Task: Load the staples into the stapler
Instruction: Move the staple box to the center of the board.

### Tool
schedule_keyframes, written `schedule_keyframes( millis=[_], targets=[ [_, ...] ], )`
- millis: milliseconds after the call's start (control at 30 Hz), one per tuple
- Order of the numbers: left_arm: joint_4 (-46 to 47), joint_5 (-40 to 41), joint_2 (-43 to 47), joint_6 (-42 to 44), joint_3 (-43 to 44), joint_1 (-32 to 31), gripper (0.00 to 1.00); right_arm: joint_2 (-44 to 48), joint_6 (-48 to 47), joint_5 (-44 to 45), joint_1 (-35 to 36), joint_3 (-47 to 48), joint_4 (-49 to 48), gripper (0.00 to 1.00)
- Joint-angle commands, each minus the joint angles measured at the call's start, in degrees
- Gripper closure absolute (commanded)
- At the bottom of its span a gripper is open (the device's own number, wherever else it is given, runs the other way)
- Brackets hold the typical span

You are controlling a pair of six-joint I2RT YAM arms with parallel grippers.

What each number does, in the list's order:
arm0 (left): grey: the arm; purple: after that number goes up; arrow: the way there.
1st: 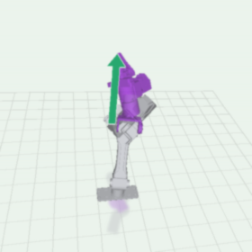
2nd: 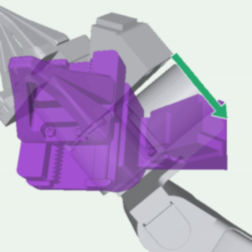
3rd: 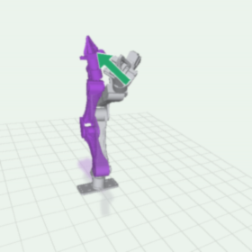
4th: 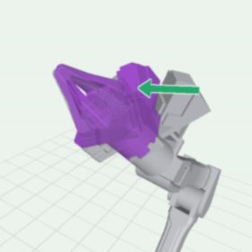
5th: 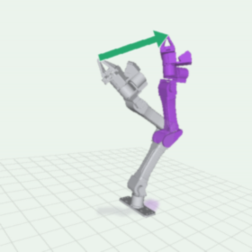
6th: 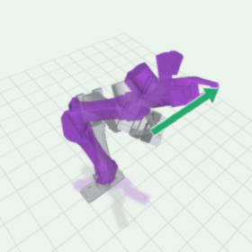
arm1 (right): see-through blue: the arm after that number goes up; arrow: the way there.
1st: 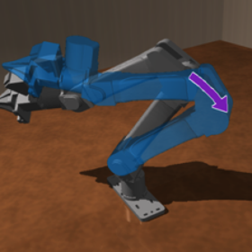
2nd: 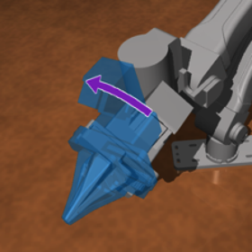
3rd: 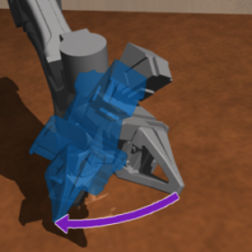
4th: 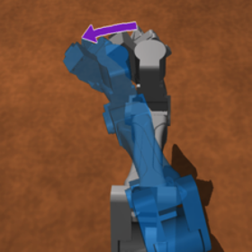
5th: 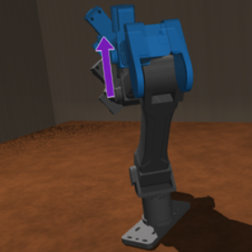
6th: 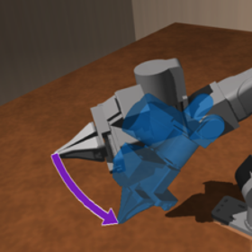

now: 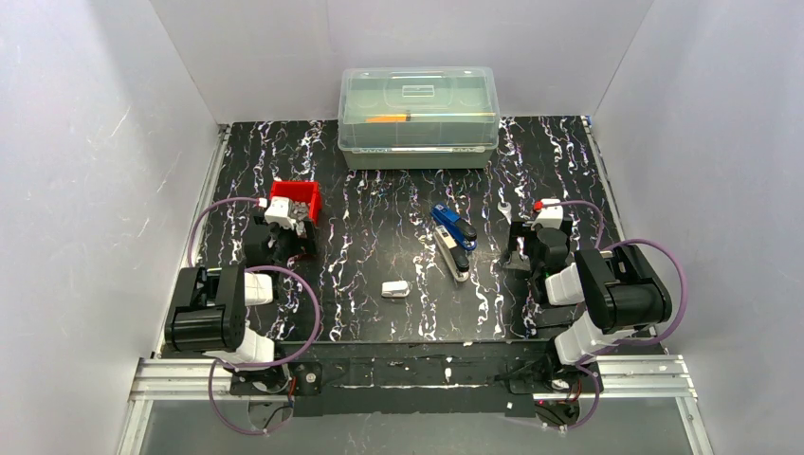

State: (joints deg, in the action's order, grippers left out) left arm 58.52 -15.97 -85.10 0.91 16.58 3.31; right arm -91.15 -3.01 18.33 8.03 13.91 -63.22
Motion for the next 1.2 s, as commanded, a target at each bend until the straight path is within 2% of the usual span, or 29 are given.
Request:
schedule_keyframes(
  millis=[0, 167, 333, 467, 600, 667, 700, 800, 900, 1033, 1167],
  targets=[
    [0.96, 0.06, 0.06, 0.77, -0.39, 0.35, 0.01, 0.62, -0.26, 1.32, -0.12, 1.33, -3.05, 0.0],
    [1.05, -0.37, 0.09, 0.94, -0.32, 0.32, 0.01, 5.97, -0.07, 2.08, -0.12, 2.11, 2.35, 0.0],
    [-1.94, -3.79, 5.06, 1.67, -0.48, 0.49, 0.01, 18.02, 2.44, 5.1, -0.12, 2.83, 12.16, 0.0],
    [-17.5, -7.34, 12.62, 0.82, 4.07, 1.01, 0.01, 25.16, 7.49, 4.37, -0.12, 9.22, 27.62, 0.0],
    [-23.63, -12.75, 16.79, -0.47, 5.51, 2.03, 0.01, 27.24, 14.15, 3.69, -0.12, 16.69, 41.46, 0.0],
    [-27.0, -15.04, 18.39, -2.99, 6.9, 2.33, 0.01, 26.86, 22.25, 7.93, -0.34, 19.52, 47.0, 0.0],
    [-29.42, -16.12, 19.23, -3.62, 8.12, 2.38, 0.01, 27.18, 23.8, 6.41, -0.5, 21.1, 49.08, 0.0],
    [-39.04, -19.64, 21.58, -4.67, 13.29, 2.46, 0.01, 27.66, 22.04, -5.45, -0.5, 24.39, 50.36, 0.0],
    [-49.69, -22.76, 22.65, -3.99, 21.27, 2.49, 0.01, 26.42, 20.42, -8.85, 1.25, 30.66, 55.36, 0.0],
    [-69.74, -21.18, 19.91, -1.21, 35.09, 2.48, 0.01, 26.19, 15.69, -3.19, 9.47, 36.04, 60.79, 0.0],
    [-85.1, -14.91, 13.75, 5.1, 50.16, 2.54, 0.01, 24.05, 12.47, 6.79, 22.49, 40.38, 66.06, 0.0]
  ],
)
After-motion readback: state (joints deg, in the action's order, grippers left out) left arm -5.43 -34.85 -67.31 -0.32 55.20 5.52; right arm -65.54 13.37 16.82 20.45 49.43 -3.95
